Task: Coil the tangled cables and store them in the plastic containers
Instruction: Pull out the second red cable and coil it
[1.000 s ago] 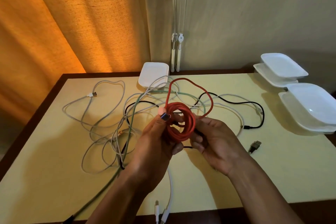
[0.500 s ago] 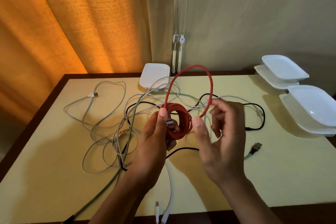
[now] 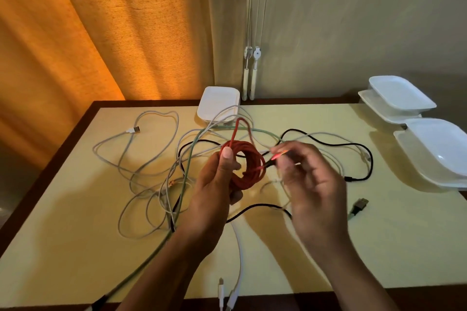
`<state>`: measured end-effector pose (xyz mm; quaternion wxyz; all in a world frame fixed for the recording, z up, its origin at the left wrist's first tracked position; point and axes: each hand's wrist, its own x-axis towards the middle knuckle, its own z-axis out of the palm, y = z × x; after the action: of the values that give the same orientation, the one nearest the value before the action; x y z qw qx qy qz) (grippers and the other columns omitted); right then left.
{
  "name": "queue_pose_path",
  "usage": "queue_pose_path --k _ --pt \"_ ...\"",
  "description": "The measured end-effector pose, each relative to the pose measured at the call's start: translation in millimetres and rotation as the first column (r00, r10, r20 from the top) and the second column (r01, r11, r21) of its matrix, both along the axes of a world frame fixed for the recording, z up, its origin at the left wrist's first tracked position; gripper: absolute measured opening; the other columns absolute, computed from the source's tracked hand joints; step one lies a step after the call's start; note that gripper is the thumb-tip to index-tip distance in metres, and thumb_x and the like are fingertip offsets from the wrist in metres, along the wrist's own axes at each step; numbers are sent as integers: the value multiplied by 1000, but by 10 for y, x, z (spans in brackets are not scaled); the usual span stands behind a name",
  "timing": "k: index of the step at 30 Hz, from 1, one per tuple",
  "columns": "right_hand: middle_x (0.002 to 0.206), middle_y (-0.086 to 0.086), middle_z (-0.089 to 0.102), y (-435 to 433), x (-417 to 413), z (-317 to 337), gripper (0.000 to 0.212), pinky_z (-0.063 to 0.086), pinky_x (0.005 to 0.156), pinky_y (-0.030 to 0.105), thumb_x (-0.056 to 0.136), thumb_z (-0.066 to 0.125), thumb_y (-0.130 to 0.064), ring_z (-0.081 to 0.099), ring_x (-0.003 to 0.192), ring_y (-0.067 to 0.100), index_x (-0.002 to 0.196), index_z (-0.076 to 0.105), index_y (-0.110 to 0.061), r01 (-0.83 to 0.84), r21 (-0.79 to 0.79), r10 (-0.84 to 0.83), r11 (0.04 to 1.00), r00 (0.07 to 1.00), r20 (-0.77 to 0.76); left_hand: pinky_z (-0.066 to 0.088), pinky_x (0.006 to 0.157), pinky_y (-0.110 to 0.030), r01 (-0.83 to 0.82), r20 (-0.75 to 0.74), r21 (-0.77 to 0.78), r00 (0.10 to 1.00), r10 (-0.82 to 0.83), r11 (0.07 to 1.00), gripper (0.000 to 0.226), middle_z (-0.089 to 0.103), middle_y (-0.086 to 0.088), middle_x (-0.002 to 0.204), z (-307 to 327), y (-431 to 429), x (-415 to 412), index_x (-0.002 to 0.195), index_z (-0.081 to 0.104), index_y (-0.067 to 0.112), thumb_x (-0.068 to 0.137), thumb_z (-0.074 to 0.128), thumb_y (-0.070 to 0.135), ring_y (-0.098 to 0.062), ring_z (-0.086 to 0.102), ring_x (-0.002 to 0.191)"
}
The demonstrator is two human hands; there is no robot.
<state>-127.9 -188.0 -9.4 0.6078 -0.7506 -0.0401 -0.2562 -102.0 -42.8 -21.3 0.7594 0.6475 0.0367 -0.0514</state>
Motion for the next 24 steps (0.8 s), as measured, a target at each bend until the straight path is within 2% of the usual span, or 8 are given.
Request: queue_pose_path --k 2,4,6,9,11,15,21,24 --pt "104 6 76 -153 75 17 12 56 85 34 102 53 -20 70 105 27 101 63 -15 -30 494 79 869 994 -78 34 63 -31 -49 -43 -44 998 47 998 49 43 3 65 -6 37 55 93 61 14 96 45 60 -15 35 61" --pt "86 7 74 -425 174 2 20 59 77 34 105 45 -19 73 85 27 91 59 -14 27 824 124 566 985 -117 34 65 -33 -105 -84 -97 992 97 990 44 49 1 69 -16 95 115 96 64 14 100 45 54 -14 37 61" --pt "67 -1 58 -731 236 -43 30 57 65 28 107 38 -18 59 59 16 83 56 -17 137 918 79 373 981 -179 36 65 -34 -155 -114 -141 984 140 978 42 56 1 77 -24 169 171 102 68 15 102 47 51 -14 42 63" --pt "62 -3 39 -1058 280 -151 34 45 49 18 107 32 -14 38 50 12 82 54 -16 260 924 -21 280 964 -264 40 66 -32 -179 -123 -155 979 161 971 48 62 -1 95 -35 227 206 112 69 16 93 52 55 -14 47 71" --pt "60 -4 35 -1125 291 -198 33 34 39 18 108 32 -16 33 45 10 86 57 -16 342 875 -74 343 938 -338 42 66 -32 -149 -119 -154 984 132 977 53 66 -1 102 -17 194 179 117 68 15 88 53 57 -14 51 73" --pt "61 -1 41 -941 307 -192 16 23 37 19 107 46 -18 31 46 11 95 56 -16 425 596 -242 681 899 -365 35 63 -34 -95 -135 -281 989 59 955 36 72 6 85 67 111 119 113 66 16 105 44 43 -17 51 79" --pt "73 -4 73 -507 247 -242 16 49 56 38 98 66 -21 54 54 14 85 75 -22 204 17 -181 979 902 -393 34 63 -33 10 -119 -329 991 -52 944 36 69 5 81 119 51 50 99 64 17 106 40 43 -12 51 65" --pt "83 -12 75 -323 226 -228 11 56 74 34 95 69 -22 67 75 8 91 77 -28 3 -20 -12 1000 886 -464 36 69 -36 42 -107 -256 992 -72 966 43 71 -5 99 61 15 27 102 68 16 105 39 48 -17 47 69"
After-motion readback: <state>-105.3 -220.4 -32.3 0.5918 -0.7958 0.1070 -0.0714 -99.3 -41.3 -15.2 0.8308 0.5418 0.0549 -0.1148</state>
